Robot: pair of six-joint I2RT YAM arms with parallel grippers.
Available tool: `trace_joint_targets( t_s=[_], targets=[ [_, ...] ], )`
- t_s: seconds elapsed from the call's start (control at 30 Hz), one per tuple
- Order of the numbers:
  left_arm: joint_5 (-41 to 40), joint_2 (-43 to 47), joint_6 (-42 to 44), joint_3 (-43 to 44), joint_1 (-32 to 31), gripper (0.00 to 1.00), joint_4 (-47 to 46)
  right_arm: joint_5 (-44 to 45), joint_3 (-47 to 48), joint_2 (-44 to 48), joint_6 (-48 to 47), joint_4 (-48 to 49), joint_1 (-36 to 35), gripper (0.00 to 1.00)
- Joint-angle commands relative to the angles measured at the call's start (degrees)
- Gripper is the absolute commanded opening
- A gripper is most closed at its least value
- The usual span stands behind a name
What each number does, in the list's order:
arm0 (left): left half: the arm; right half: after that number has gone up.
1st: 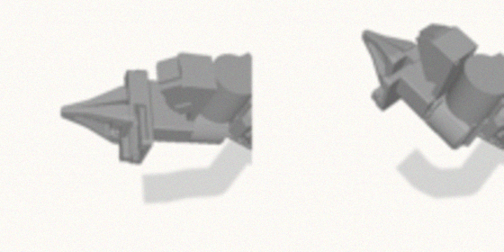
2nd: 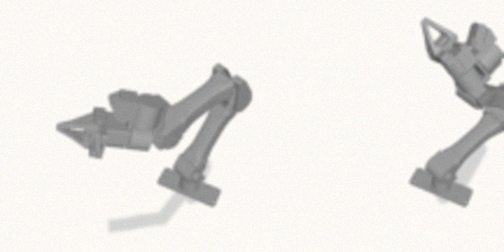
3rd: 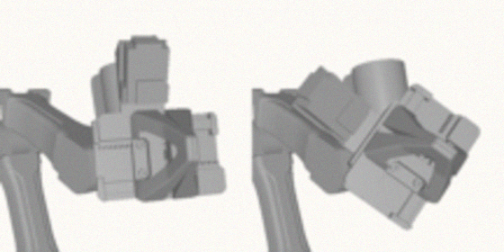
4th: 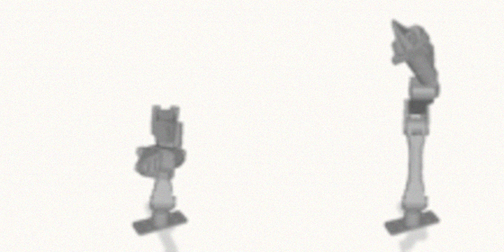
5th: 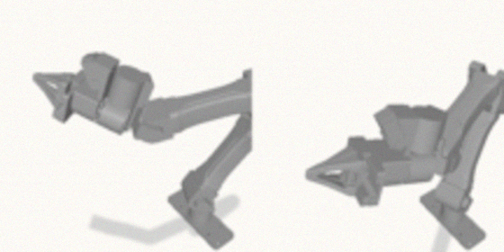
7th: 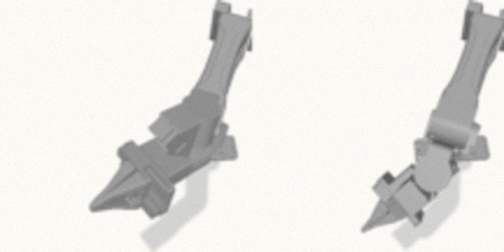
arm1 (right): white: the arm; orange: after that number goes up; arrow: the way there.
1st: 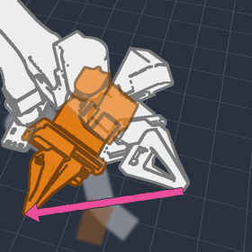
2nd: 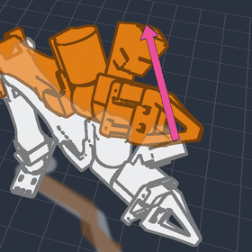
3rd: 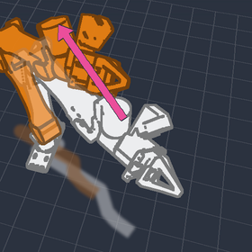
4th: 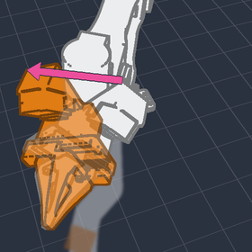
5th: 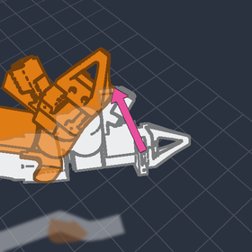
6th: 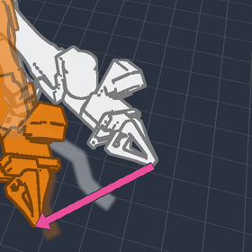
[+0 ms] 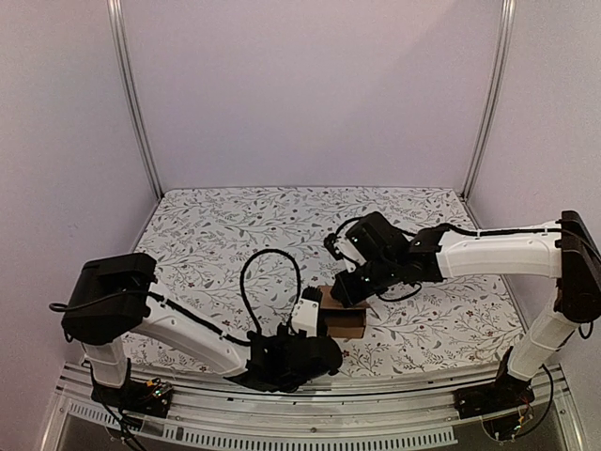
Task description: Fold the paper box
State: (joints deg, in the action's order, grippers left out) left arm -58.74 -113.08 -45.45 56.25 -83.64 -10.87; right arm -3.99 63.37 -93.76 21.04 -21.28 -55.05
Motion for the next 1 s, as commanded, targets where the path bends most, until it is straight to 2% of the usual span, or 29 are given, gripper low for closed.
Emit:
trace_joint_targets(
  t_s=[0.0, 0.47, 0.77, 0.97],
  targets=[
    [5.9, 2.6, 2.8, -2.3, -1.0, 0.39, 2.4, -0.3, -0.9, -1.1, 0.7, 0.4, 0.3, 0.0],
    [11.2, 13.6, 6.2, -6.1, -2.0, 0.62, 3.4, -0.3, -7.4, -2.8, 4.2, 6.3, 0.2, 0.0],
    [25.6, 28.5, 11.5, -9.8, 0.0, 0.63, 4.5, -0.3, -8.0, -3.2, 4.6, 7.4, 0.2, 0.0],
    [30.7, 35.3, 15.1, -9.6, 4.7, 0.63, 6.1, 0.0, -7.6, -2.4, 4.1, 7.3, 0.3, 0.0]
  ],
)
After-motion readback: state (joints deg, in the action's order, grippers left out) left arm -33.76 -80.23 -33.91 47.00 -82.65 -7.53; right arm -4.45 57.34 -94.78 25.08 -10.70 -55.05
